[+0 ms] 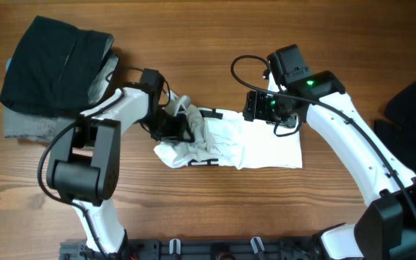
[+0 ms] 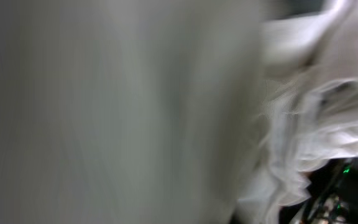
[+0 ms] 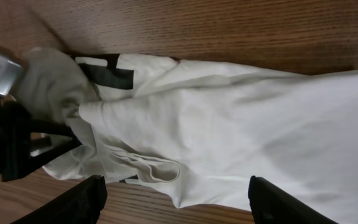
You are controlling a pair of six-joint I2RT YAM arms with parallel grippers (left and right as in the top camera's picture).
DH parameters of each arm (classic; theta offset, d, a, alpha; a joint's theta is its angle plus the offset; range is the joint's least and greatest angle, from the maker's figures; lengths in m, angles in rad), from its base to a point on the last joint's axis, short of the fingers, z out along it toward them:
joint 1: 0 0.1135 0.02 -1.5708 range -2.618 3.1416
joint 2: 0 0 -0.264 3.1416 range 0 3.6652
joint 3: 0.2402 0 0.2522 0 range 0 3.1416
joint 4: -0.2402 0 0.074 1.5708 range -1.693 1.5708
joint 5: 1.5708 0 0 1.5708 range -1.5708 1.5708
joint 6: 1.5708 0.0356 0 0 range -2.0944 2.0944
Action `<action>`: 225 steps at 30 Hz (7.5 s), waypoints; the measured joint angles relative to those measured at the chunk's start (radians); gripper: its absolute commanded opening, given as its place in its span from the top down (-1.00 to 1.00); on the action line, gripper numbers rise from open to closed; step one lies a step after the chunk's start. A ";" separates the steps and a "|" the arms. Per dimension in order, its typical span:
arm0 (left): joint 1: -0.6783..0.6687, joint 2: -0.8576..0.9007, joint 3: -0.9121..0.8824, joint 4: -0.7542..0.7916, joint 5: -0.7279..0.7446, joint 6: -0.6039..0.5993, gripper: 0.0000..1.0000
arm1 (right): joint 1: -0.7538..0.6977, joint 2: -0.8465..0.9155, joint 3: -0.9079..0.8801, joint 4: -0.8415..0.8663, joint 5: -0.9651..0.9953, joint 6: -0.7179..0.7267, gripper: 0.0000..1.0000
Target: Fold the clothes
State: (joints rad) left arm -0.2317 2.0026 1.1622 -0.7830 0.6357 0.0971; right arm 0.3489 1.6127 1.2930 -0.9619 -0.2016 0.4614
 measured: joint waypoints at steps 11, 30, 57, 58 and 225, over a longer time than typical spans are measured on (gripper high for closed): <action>0.071 0.006 0.251 -0.566 -0.326 -0.128 0.92 | 0.000 0.000 0.000 -0.010 0.008 -0.003 -0.55; -0.357 -0.024 0.536 -0.552 -0.446 -0.294 0.50 | -0.048 0.000 0.000 -0.048 0.049 -0.003 -0.63; -0.051 -0.024 0.743 -0.667 -0.585 -0.365 0.92 | 0.111 0.006 0.000 0.304 -0.359 -0.287 0.56; -0.021 -0.024 0.743 -0.662 -0.573 -0.366 0.92 | 0.160 0.017 0.001 0.323 -0.338 -0.269 0.56; -0.148 -0.652 0.649 -0.535 -0.715 -0.261 -1.00 | -0.011 -0.544 0.110 -0.069 -0.111 0.046 -0.99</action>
State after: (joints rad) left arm -0.3798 1.3510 1.8114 -1.3178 -0.0788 -0.1638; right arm 0.3378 1.0691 1.4033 -1.0306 -0.3130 0.5072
